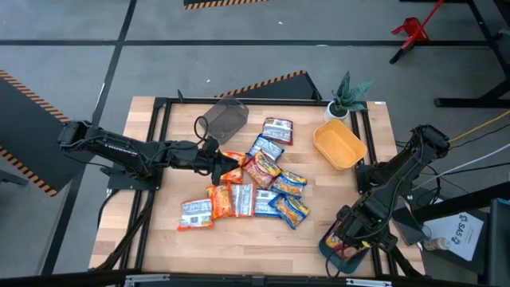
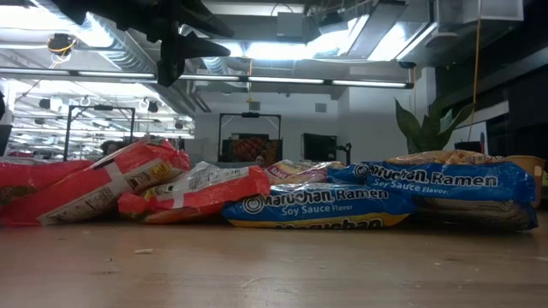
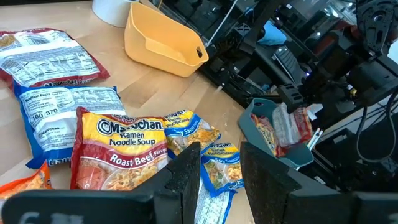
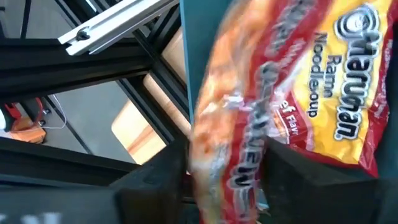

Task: Sort Maruchan noodles
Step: Put the red noodle pack into the blue bin

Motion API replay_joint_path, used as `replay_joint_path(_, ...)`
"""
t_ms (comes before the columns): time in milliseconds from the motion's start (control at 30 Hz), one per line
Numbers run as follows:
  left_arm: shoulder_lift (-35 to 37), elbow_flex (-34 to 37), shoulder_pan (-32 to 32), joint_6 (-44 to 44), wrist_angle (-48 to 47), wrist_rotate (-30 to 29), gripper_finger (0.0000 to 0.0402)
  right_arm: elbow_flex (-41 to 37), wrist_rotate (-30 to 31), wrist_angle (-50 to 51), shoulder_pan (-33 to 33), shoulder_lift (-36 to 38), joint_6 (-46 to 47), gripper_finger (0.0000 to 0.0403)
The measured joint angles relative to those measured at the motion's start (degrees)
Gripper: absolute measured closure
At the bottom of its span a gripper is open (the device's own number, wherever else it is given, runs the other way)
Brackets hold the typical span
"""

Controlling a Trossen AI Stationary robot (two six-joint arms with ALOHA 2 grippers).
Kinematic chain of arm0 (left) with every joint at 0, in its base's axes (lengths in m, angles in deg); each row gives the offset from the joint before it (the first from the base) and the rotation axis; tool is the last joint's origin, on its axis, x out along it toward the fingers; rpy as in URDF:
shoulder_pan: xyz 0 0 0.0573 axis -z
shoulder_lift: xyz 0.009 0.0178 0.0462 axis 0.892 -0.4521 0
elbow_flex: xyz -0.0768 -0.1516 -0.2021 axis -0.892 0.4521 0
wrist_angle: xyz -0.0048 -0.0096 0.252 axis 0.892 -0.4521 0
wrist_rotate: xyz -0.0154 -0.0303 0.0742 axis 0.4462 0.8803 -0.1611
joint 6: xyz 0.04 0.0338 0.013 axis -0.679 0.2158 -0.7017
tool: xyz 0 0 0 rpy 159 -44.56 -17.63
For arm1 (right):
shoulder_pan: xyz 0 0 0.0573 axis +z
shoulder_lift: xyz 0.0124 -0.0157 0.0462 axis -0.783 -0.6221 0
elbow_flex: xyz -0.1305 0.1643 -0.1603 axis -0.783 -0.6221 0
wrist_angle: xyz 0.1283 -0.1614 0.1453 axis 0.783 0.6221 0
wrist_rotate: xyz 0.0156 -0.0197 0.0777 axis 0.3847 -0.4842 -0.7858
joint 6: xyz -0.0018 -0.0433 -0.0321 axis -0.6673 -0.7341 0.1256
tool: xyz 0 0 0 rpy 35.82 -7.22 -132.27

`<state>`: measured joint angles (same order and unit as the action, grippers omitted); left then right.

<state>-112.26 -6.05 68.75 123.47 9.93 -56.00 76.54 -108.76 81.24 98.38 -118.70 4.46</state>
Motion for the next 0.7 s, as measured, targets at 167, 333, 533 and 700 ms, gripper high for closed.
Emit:
replay_joint_path(167, 0.0, 0.0, 0.0, 0.0, 0.0, 0.0, 0.0294, 0.0, 2.9, 0.6, 0.0, 0.0, 0.2, 0.0197)
replay_joint_path(333, 0.0, 0.0, 0.0, 0.0, 0.0, 0.5, 0.0294, 0.7, 9.4, 3.3, -2.2, 0.0, 0.7, 0.0197)
replay_joint_path(533, 0.0, 0.0, 0.0, 0.0, 0.0, 0.5, 0.0294, 3.8, 13.4, 4.6, -7.9, 0.0, 0.5, 0.0198)
replay_joint_path(700, 0.0, 0.0, 0.0, 0.0, 0.0, 0.5, 0.0294, 5.7, 17.1, 4.3, -11.4, 0.0, 1.7, 0.0198)
